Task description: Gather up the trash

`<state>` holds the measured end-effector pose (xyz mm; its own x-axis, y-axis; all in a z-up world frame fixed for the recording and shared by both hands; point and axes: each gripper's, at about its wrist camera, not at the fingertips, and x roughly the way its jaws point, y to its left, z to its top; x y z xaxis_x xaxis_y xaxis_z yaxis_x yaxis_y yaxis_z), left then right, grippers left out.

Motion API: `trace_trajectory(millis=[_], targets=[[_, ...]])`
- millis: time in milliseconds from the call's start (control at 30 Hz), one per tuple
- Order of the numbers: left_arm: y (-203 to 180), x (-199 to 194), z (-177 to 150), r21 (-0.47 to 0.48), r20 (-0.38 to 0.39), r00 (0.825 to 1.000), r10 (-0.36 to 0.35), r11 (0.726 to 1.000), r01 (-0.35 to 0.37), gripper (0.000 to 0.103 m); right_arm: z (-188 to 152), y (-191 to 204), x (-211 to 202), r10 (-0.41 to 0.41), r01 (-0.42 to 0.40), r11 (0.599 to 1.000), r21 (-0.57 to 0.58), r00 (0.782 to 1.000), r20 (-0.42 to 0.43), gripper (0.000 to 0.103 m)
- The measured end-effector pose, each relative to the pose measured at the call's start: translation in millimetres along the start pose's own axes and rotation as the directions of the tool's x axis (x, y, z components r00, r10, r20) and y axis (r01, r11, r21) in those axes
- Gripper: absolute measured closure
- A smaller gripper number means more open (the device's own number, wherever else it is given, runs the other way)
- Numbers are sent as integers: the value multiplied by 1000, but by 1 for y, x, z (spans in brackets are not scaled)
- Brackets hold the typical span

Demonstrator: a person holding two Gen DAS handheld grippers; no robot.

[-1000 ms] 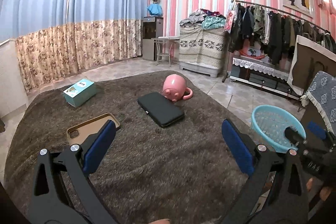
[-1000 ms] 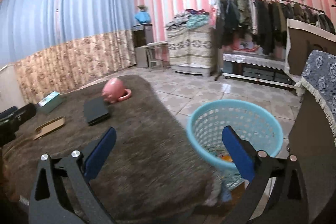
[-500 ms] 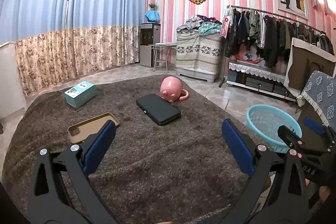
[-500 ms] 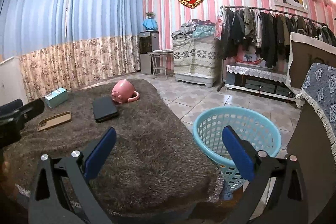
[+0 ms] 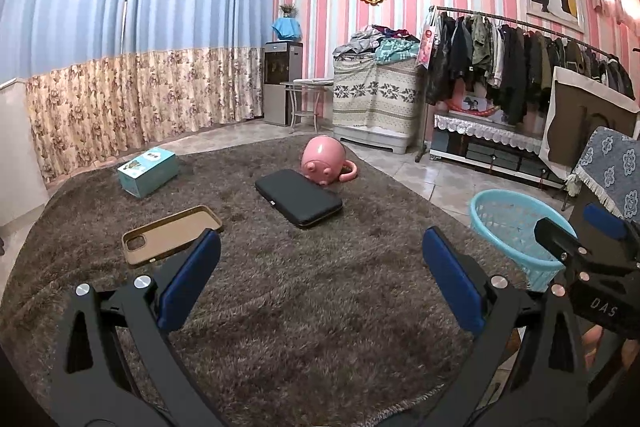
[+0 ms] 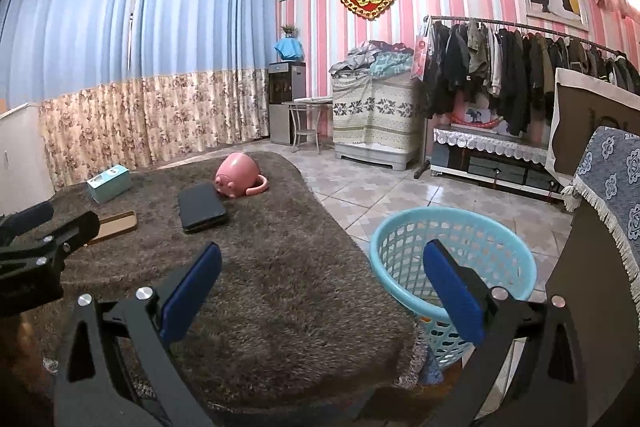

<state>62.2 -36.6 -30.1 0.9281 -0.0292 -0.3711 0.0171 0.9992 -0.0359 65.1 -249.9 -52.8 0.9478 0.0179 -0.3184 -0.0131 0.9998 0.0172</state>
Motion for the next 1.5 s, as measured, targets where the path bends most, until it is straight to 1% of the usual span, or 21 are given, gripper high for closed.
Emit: trace_trajectory(millis=[133, 267, 433, 800, 1300, 1500], targets=[[0, 0, -2, 0, -3, 1000, 3, 1000, -3, 5, 0, -2, 2, -3, 3, 1000, 4, 1000, -8, 4], [0, 0, -4, 4, 14, 1000, 19, 1000, -19, 5, -1, -1, 4, -10, 10, 1000, -2, 1000, -11, 4], [2, 0, -4, 7, 16, 1000, 19, 1000, -19, 6, -1, 0, 6, -17, 17, 1000, -11, 1000, -18, 4], [6, -10, -3, 4, 59, 998, 21, 1000, -21, 5, -1, 1, 2, -26, 25, 999, -22, 1000, -12, 4], [7, -15, -4, 21, 55, 998, 17, 1000, -18, 5, 0, 2, 2, -18, 17, 999, -29, 1000, -17, 4], [11, -15, -5, 12, 50, 999, 19, 1000, -20, 5, 0, 1, 2, -19, 18, 999, -28, 1000, -17, 4]])
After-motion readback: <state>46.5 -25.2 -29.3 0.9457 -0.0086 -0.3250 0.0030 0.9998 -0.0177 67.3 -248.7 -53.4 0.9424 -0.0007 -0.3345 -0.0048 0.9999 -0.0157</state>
